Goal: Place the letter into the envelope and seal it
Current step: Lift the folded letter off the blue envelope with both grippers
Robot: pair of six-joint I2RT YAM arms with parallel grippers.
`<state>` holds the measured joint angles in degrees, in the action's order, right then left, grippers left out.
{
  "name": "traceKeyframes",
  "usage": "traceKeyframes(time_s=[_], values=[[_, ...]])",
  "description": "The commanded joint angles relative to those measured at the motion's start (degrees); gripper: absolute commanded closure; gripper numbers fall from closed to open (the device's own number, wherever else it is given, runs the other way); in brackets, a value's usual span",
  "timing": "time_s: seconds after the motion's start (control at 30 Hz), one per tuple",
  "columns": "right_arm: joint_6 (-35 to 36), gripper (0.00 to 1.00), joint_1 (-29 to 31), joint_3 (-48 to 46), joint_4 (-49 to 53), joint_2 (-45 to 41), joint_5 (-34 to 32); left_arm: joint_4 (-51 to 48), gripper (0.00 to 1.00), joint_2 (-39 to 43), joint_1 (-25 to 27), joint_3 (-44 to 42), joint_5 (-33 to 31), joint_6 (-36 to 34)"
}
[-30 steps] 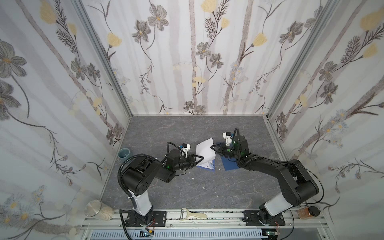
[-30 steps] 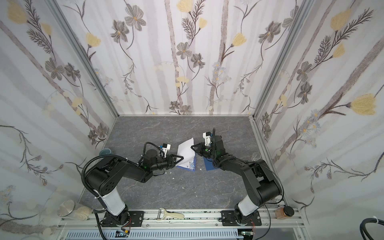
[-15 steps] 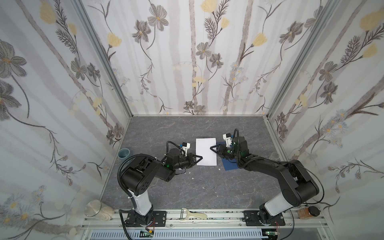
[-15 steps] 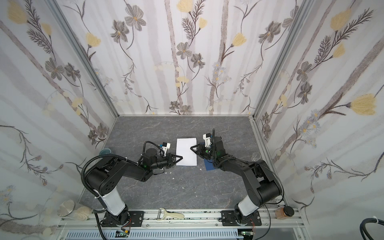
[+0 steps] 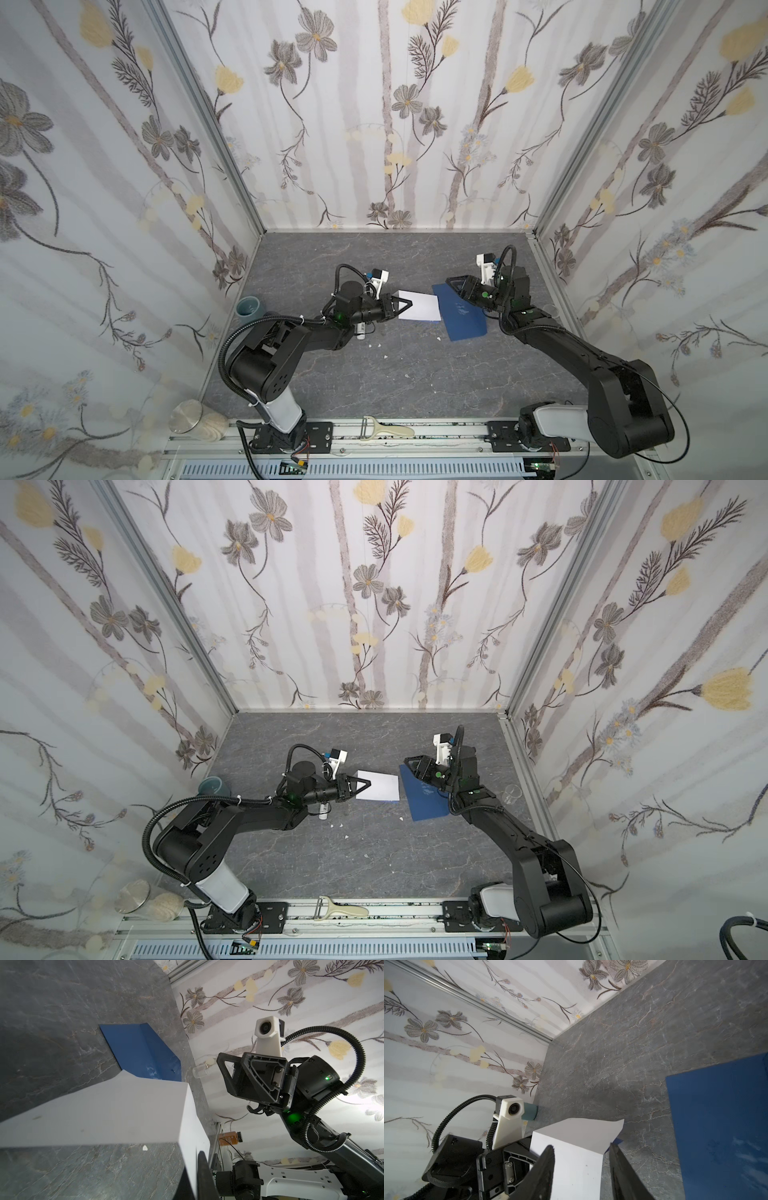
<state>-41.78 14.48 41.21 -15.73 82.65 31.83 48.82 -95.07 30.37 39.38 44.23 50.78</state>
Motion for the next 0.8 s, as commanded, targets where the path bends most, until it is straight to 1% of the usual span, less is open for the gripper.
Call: traceKeyframes(time_s=[0.0,0.03,0.07,0.13,0.2,0.27,0.33,0.43,0.47,0.57,0.77], values=[[8.14,0.51,-1.06,1.53,4.70,-3.20,1.30,-18.21,1.00,2.68,0.60,4.92,-0.70,-13.07],[10.00,0.50,-1.12,1.55,5.27,-3.69,2.99,-23.02,1.00,3.35,1.01,6.79,-1.71,-16.32],[11.84,0.50,-1.12,3.95,6.48,-3.88,3.89,-27.03,1.00,3.77,1.45,8.46,-2.59,-19.00],[15.15,0.50,-1.07,5.39,8.20,-4.14,6.48,-36.41,1.00,4.23,2.59,12.86,-4.75,-25.16],[17.74,0.49,-1.04,6.20,9.09,-4.66,7.96,-41.29,1.00,4.56,3.34,15.43,-5.58,-28.48],[20.61,0.48,-1.03,7.30,10.91,-5.24,8.31,-42.77,1.00,5.46,3.47,16.36,-5.28,-29.83],[24.02,0.44,-0.95,8.26,12.85,-5.80,8.48,-43.73,1.00,6.27,3.55,17.00,-4.92,-30.75],[29.35,0.41,-0.68,9.24,16.22,-7.08,6.84,-46.84,1.00,7.32,3.64,18.72,-5.20,-32.70],[30.14,0.40,-0.68,9.21,16.59,-7.39,6.45,-48.36,1.00,7.57,3.68,19.64,-4.92,-33.70],[31.50,0.39,-0.02,9.11,16.81,-7.42,8.02,-53.08,1.00,8.04,3.80,22.37,-4.54,-36.30],[35.11,0.38,5.18,10.14,18.85,-5.70,7.34,-62.20,1.00,9.80,3.88,26.88,-2.30,-41.64]])
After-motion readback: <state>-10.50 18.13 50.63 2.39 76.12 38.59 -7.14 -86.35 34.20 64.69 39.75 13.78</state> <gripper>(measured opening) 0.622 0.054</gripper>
